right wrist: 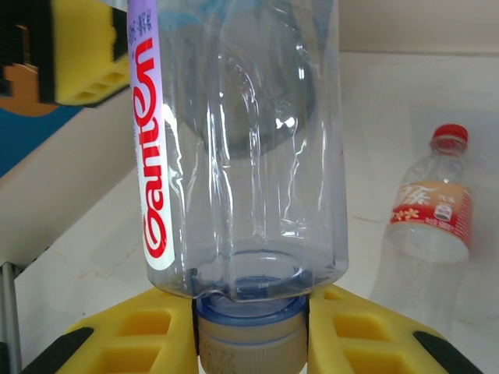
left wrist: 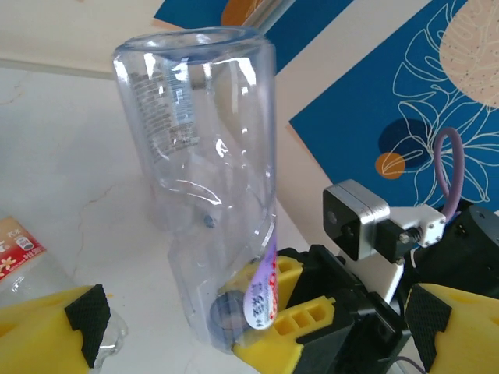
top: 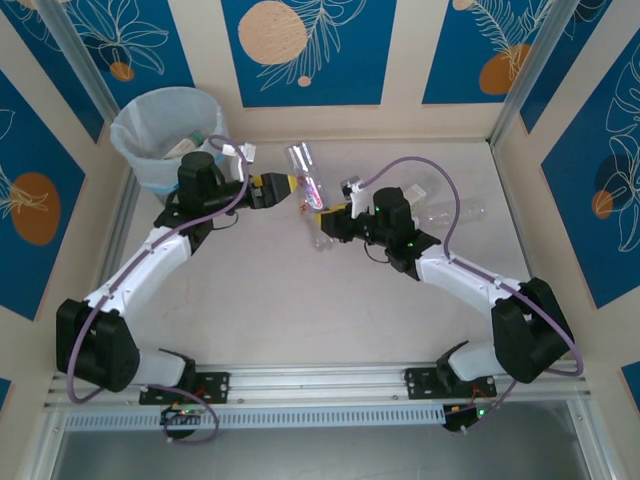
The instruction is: Put the plastic bottles in the bin
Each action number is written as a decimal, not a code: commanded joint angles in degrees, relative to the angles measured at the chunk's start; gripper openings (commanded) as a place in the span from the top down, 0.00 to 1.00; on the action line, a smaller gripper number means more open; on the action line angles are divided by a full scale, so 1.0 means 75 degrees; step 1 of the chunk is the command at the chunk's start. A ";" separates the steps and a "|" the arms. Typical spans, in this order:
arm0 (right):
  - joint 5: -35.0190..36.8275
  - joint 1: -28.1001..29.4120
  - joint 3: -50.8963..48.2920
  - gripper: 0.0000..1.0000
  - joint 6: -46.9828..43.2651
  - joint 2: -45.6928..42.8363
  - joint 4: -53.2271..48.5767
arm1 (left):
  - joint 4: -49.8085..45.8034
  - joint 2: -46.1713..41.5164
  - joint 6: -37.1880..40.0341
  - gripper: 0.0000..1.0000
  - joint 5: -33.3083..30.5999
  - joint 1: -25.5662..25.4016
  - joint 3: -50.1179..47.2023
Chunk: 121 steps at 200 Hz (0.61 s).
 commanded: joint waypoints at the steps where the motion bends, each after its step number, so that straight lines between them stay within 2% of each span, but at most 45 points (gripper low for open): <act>1: -0.0344 0.0181 -0.0295 1.00 0.0240 -0.0287 0.1002 | 0.0765 0.0165 -0.0311 0.01 0.0481 -0.0077 -0.0032; 43: -0.0265 0.0466 -0.0414 1.00 0.0456 -0.0230 0.1471 | 0.1507 0.0320 -0.0624 0.01 0.0789 -0.0076 -0.0042; 121: -0.0568 0.0651 -0.0313 1.00 0.0285 -0.0200 0.1449 | 0.1272 0.0225 -0.0460 0.08 0.0679 -0.0079 -0.0054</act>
